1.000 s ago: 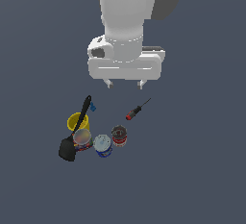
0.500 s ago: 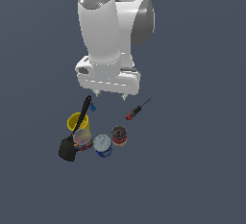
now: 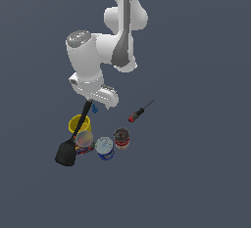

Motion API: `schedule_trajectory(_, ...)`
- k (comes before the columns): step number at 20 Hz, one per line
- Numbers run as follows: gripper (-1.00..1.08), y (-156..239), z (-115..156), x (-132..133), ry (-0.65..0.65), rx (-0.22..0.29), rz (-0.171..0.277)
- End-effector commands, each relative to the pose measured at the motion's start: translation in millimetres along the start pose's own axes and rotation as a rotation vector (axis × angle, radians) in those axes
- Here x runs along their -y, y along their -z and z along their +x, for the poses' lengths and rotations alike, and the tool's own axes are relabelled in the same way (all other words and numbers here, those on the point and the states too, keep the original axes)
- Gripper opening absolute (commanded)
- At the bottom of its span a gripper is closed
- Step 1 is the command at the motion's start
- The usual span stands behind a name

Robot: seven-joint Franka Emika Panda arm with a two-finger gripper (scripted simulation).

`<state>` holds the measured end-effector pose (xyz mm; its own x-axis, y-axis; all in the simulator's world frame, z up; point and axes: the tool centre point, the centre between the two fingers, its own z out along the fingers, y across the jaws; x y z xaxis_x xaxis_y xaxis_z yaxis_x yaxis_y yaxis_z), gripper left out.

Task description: Pick up a designated object from a clutter of objects.

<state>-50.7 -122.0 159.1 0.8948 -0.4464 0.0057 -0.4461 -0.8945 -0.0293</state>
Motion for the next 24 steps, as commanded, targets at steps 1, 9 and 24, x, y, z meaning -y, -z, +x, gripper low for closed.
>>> schedule_trajectory(1, 1.00, -19, -7, -22, -0.056, 0.001, -0.006)
schedule_trajectory(9, 1.00, -55, -29, -67, -0.172, 0.002, -0.024)
schedule_trajectory(24, 1.00, -76, -35, -79, -0.201, 0.002, -0.030)
